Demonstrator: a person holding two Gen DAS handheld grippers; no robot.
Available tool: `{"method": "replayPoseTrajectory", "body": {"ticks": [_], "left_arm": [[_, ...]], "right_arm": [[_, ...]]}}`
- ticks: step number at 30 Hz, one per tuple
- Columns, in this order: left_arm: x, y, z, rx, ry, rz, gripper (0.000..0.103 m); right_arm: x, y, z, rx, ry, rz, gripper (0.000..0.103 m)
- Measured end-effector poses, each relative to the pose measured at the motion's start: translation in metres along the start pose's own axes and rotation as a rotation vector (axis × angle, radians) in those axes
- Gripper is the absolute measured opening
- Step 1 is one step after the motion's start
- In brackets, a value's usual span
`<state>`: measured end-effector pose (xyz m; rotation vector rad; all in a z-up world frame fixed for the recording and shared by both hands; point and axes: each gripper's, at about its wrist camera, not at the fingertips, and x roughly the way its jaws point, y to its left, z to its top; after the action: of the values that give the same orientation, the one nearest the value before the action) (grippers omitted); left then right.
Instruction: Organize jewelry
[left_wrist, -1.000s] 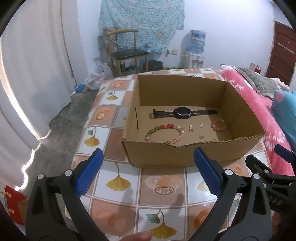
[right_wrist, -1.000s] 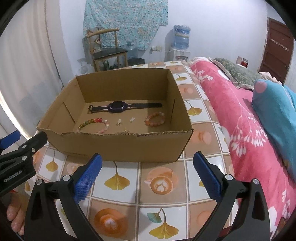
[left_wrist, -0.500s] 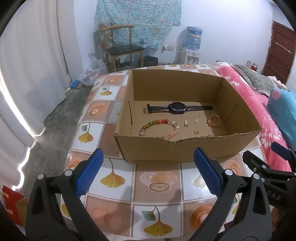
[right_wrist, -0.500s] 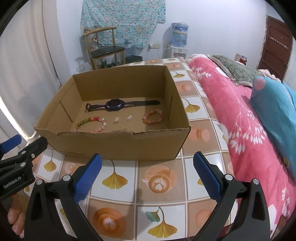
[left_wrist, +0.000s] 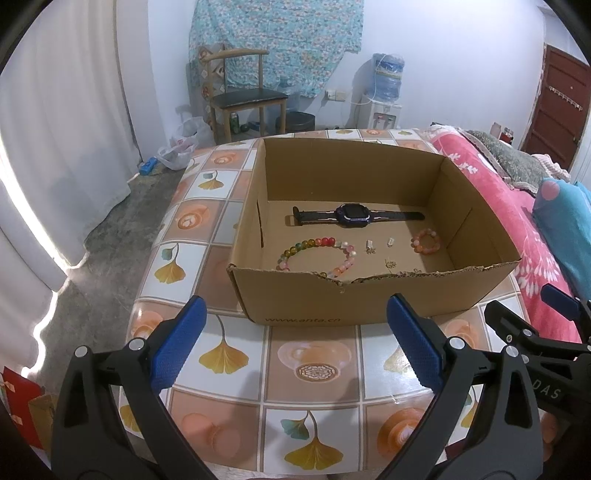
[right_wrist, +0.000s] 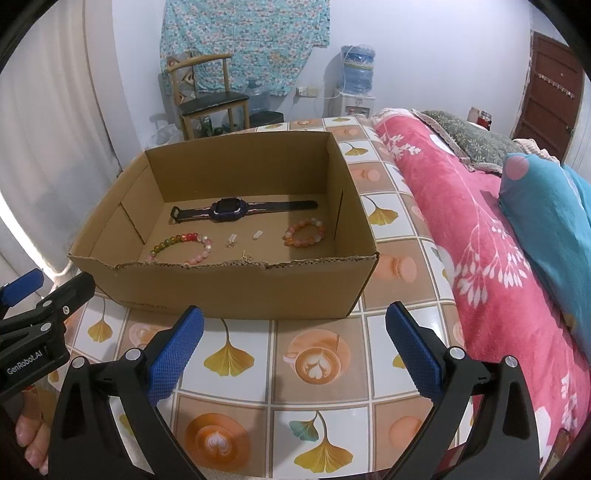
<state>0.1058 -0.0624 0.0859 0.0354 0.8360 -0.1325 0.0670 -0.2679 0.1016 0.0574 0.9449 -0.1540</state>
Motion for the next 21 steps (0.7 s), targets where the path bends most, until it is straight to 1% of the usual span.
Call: {"method": "replayPoseTrajectory", "body": {"ticks": [21], "left_arm": [[-0.0002,-0.0001,-0.0001,-0.002,0.001,-0.002,0.095]], "right_arm": [[-0.0011,-0.0007,0.0000,0.011,-0.003,-0.002,0.096]]}}
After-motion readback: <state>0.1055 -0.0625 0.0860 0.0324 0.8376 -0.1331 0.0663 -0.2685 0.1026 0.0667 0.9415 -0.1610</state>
